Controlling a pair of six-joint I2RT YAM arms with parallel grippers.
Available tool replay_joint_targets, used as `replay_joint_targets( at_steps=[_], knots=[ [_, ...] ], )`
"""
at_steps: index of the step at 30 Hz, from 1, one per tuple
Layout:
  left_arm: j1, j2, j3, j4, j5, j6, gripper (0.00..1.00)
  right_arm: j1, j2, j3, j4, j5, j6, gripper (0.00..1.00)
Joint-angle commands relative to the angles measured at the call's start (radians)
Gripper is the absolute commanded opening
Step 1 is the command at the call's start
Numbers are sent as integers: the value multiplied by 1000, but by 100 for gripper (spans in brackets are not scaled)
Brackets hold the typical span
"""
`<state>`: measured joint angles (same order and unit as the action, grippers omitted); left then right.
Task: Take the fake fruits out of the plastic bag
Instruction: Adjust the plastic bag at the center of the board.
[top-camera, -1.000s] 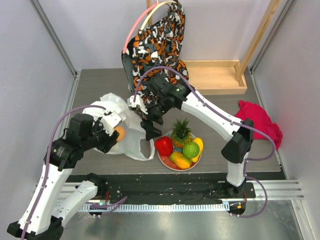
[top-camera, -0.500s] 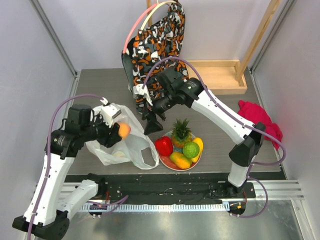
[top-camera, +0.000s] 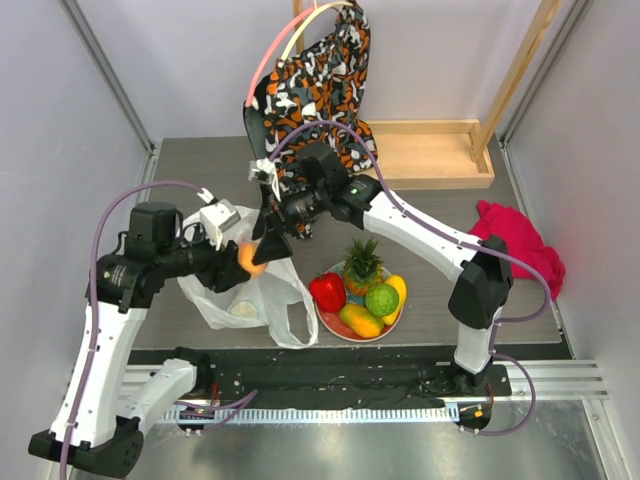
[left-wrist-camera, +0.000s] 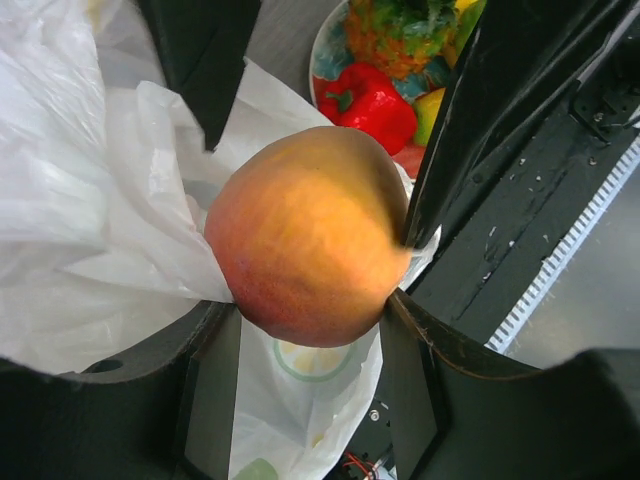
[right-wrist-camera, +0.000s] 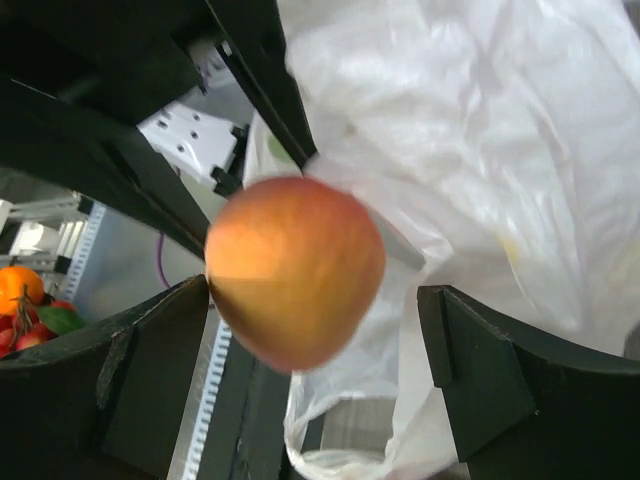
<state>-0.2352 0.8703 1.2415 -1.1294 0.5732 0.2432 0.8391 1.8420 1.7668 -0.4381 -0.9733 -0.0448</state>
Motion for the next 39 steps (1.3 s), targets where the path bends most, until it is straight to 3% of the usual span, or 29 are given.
replay_joint_targets(
  at_steps=[1,11,19,24,26,27,28,29,31,33,34,36,37,39],
  knots=[
    [-4,4,21,8,94,-4,0,28,14,16,226,-74,167,94],
    [-4,4,41,16,45,2,0,41,34,-15,213,-130,189,97],
    [-4,2,64,-32,30,59,0,29,30,-26,105,-131,82,99],
    [-4,4,65,-23,16,61,0,28,43,-23,98,-131,72,85],
    [-4,4,61,-18,17,57,2,28,48,-14,101,-133,72,71],
    [-3,6,61,-15,14,56,8,28,48,-10,101,-134,72,64],
    [-4,4,59,-17,5,54,37,26,48,-6,101,-133,72,58],
    [-3,3,59,-13,-5,48,51,22,45,2,101,-117,72,46],
    [-4,-10,61,-6,-61,45,75,0,31,-1,99,-94,68,41],
    [-4,-22,59,9,-125,45,91,-18,8,-7,76,-65,51,40],
    [-4,-27,58,14,-209,44,99,-26,3,-1,-6,-55,-33,40],
    [-4,-33,20,17,-306,85,100,-35,-4,52,-165,-15,-200,41],
    [-4,-31,0,20,-426,97,100,-34,-6,74,-329,-4,-357,41],
    [-3,-25,-58,48,-536,105,100,-35,-10,111,-463,25,-470,41]
  ],
)
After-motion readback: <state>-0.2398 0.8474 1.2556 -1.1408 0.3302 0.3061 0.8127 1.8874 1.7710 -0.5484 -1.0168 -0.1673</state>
